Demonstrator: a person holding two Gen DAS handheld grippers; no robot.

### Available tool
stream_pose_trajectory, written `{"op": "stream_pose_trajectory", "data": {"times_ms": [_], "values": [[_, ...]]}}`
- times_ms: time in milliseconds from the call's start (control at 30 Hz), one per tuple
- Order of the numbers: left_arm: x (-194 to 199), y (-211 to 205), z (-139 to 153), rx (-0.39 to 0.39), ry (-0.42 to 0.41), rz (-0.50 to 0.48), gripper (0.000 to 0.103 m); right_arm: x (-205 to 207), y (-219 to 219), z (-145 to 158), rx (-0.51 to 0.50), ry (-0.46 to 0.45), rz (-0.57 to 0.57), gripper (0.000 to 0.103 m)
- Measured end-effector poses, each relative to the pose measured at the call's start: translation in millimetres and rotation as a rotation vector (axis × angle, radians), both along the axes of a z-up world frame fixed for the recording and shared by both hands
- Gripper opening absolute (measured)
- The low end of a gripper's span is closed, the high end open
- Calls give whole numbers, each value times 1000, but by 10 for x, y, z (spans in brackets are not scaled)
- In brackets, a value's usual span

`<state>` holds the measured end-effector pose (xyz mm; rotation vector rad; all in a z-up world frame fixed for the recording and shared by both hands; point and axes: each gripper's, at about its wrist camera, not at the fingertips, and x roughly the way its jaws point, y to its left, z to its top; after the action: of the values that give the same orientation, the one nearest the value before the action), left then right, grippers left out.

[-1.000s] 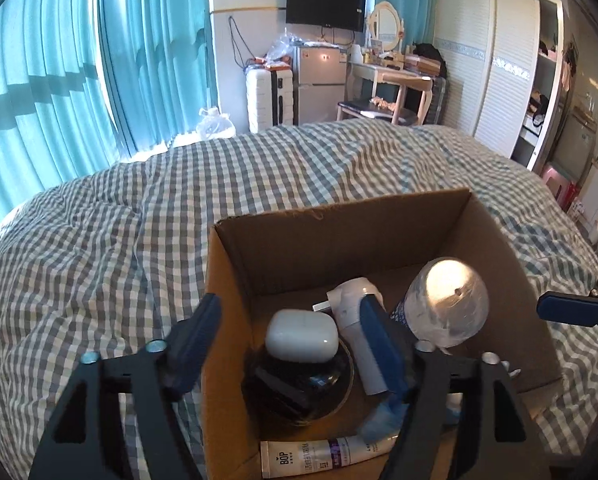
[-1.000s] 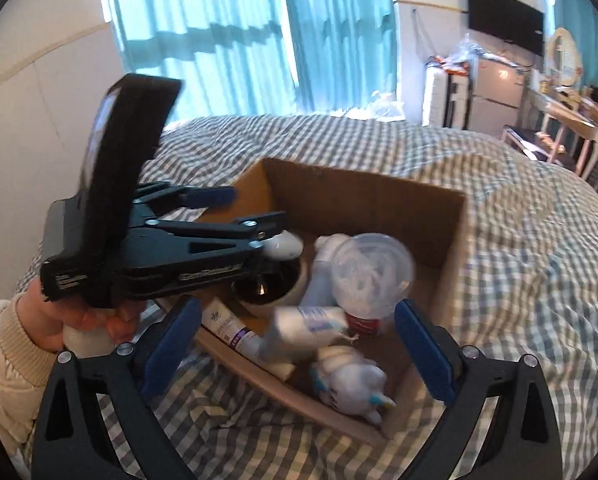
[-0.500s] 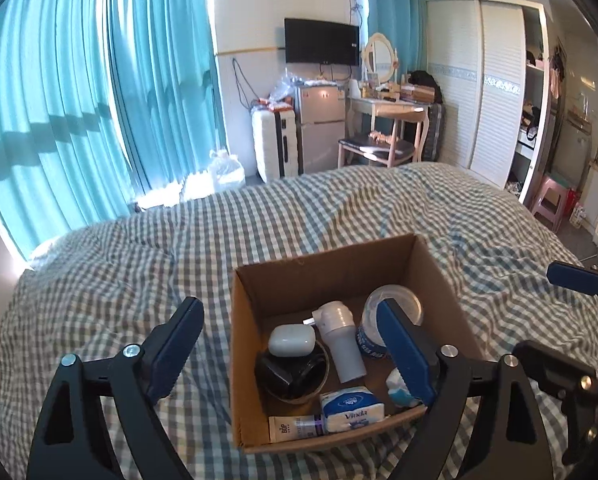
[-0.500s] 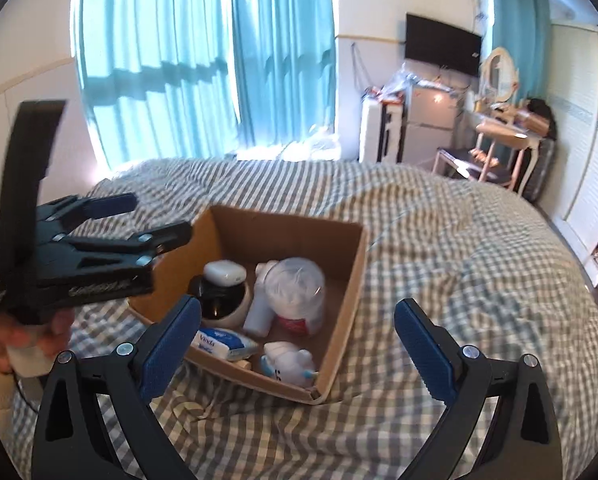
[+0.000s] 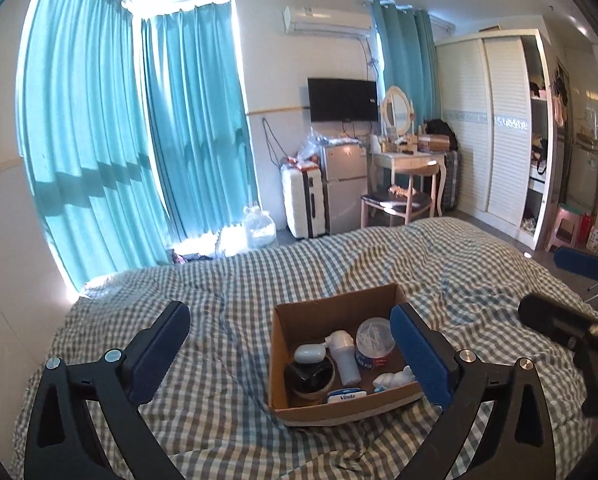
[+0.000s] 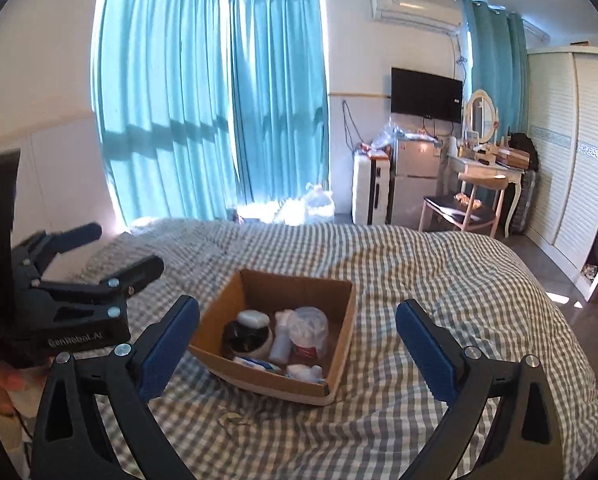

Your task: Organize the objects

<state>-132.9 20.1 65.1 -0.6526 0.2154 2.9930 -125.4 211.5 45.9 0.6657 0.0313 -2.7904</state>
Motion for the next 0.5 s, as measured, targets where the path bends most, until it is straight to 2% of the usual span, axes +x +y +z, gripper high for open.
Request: {"op": "stream_pose_trajectory", "data": {"times_ms": [267,367,500], "values": [[579,-43,274,6,106,14,103,517,127,333,-37,118,-30,101],[741,-53,287,25,130,16,103,675,155,329,-34,156,-45,101],[862,-74,135,52,103,25,103,958,152,199,-7,241,-35,102]]}}
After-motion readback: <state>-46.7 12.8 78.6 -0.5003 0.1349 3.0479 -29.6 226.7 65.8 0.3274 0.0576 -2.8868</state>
